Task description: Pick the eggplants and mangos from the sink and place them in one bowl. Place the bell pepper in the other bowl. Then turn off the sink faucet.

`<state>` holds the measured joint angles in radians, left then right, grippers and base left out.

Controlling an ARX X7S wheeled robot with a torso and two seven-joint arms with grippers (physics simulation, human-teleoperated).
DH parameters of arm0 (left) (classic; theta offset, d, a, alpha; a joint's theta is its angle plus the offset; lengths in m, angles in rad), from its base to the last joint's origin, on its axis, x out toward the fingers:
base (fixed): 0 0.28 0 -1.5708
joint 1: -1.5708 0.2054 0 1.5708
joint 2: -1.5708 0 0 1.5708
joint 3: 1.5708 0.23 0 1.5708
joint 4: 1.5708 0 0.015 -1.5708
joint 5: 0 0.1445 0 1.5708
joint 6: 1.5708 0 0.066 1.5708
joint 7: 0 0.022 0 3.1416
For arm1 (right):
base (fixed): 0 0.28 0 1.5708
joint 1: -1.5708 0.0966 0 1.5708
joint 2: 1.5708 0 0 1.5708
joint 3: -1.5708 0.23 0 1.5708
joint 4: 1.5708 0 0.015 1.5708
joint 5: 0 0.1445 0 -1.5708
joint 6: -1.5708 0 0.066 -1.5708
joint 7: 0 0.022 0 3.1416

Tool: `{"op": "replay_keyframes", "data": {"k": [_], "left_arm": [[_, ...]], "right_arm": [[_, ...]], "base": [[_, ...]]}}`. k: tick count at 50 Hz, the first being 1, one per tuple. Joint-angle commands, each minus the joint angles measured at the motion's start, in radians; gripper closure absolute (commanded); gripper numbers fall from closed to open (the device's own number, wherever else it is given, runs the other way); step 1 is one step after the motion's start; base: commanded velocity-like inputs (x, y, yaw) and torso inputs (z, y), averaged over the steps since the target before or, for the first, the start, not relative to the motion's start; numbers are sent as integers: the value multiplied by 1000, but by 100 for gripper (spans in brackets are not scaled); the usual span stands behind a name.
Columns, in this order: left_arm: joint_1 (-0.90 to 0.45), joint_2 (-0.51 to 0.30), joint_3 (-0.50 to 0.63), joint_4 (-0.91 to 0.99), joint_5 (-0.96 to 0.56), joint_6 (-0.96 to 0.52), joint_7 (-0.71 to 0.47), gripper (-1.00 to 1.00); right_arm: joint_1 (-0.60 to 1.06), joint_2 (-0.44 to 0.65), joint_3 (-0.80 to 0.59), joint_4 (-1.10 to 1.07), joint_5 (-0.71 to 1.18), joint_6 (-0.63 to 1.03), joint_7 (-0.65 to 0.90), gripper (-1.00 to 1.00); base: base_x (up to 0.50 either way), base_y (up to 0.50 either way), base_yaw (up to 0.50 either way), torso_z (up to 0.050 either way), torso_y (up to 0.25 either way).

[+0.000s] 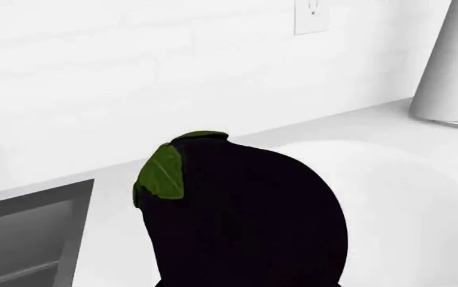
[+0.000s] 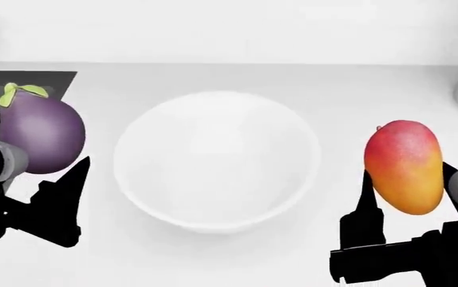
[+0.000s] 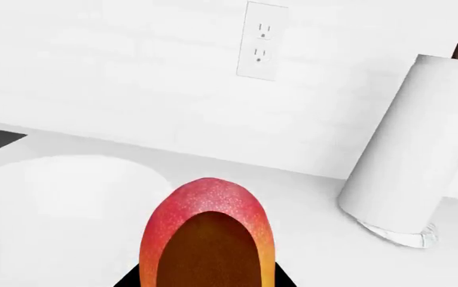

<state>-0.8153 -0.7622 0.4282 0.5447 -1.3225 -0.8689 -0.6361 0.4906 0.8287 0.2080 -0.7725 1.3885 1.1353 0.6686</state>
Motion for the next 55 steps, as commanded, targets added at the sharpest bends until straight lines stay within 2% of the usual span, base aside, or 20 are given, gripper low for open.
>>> {"op": "replay_keyframes", "data": {"k": [1, 12, 17, 21, 23, 24, 26, 30, 33, 37, 39, 43, 47, 55], "left_arm": [[-21, 4, -16, -43, 18, 10, 25, 100], [-23, 1, -14, -69, 39, 22, 53, 100], [-52, 18, -13, -87, 8, 8, 54, 100], [-132, 54, -16, -127, -73, -28, 48, 100], [-204, 102, -31, -212, -245, -65, -11, 100], [-243, 114, -4, -201, -218, -88, 19, 100], [-318, 174, 28, -265, -296, -132, -24, 100], [-416, 264, 102, -313, -342, -204, -25, 100], [-421, 306, 138, -358, -393, -227, -58, 100], [-429, 356, 180, -379, -383, -242, -39, 100], [-463, 384, 224, -430, -407, -279, -105, 100], [-503, 429, 264, -489, -438, -311, -132, 100], [-493, 449, 298, -529, -465, -325, -170, 100], [-461, 466, 333, -602, -381, -303, -110, 100]], "right_arm": [[21, -15, -27, 9, -55, -3, -34, 100], [59, -11, -96, 35, -101, 27, -27, 100], [100, -16, -70, 53, -26, 31, 19, 100], [131, 0, -58, 54, 35, 44, 53, 100], [147, 10, -56, 58, 59, 50, 64, 100], [155, 13, -57, 60, 65, 52, 68, 100], [167, 21, -52, 62, 89, 54, 82, 100], [173, 24, -65, 70, 108, 64, 96, 100], [164, 28, -53, 68, 122, 57, 101, 100], [119, 29, -28, 65, 114, 44, 86, 100], [119, 30, -31, 69, 122, 45, 89, 100], [110, 33, -28, 69, 129, 42, 92, 100], [61, 22, -6, 52, 112, 24, 73, 100], [36, 29, 2, 47, 122, 20, 80, 100]], "base": [[461, -90, 0, 0, 0], [451, -10, 0, 0, 2], [82, 0, 0, 0, 2], [0, 0, 0, 0, 0], [0, 0, 0, 0, 5], [0, 0, 0, 0, 0], [0, 0, 0, 0, 0], [0, 0, 0, 0, 0], [0, 0, 0, 0, 0], [0, 0, 0, 0, 0], [0, 0, 0, 0, 0], [0, 0, 0, 0, 3], [0, 0, 0, 0, 0], [0, 0, 0, 0, 0]]}}
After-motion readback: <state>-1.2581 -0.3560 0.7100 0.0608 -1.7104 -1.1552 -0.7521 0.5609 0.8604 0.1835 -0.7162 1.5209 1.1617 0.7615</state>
